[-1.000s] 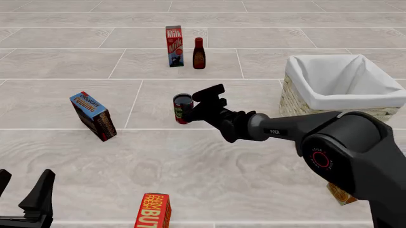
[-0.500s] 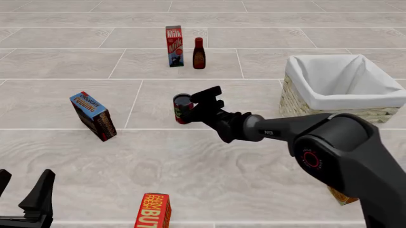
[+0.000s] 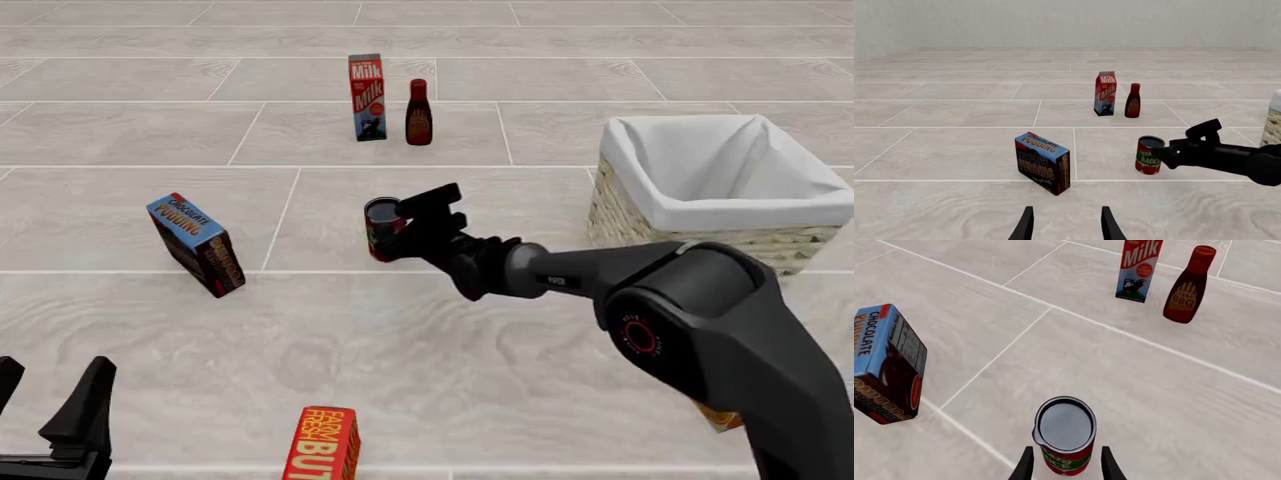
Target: Pick the tomato sauce and place it in the basket.
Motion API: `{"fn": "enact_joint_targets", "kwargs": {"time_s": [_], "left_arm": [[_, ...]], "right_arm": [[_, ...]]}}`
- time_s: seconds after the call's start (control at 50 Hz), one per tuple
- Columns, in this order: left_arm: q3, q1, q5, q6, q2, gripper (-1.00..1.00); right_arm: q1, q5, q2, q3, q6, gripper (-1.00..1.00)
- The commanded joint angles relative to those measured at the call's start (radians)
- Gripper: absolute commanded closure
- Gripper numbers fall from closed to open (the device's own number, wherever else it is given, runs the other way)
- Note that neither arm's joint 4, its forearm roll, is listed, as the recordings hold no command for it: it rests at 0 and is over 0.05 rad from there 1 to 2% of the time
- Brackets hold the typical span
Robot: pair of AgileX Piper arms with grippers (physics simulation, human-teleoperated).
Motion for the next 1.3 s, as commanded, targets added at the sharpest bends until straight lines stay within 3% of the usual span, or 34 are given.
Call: {"fn": "enact_joint_targets", "kwargs": {"time_s": [0.02,1.3], "left_arm": [[0.0,0.0,0.0,0.0,0.0,-1.0],[0.0,0.0,0.0,0.0,0.0,-1.0]], "right_arm": [[0.003,0.01,0.017,-0.02,0.005,-1.0],[0.005,0.045,0.089,-0.116,0.02,-1.0]]}}
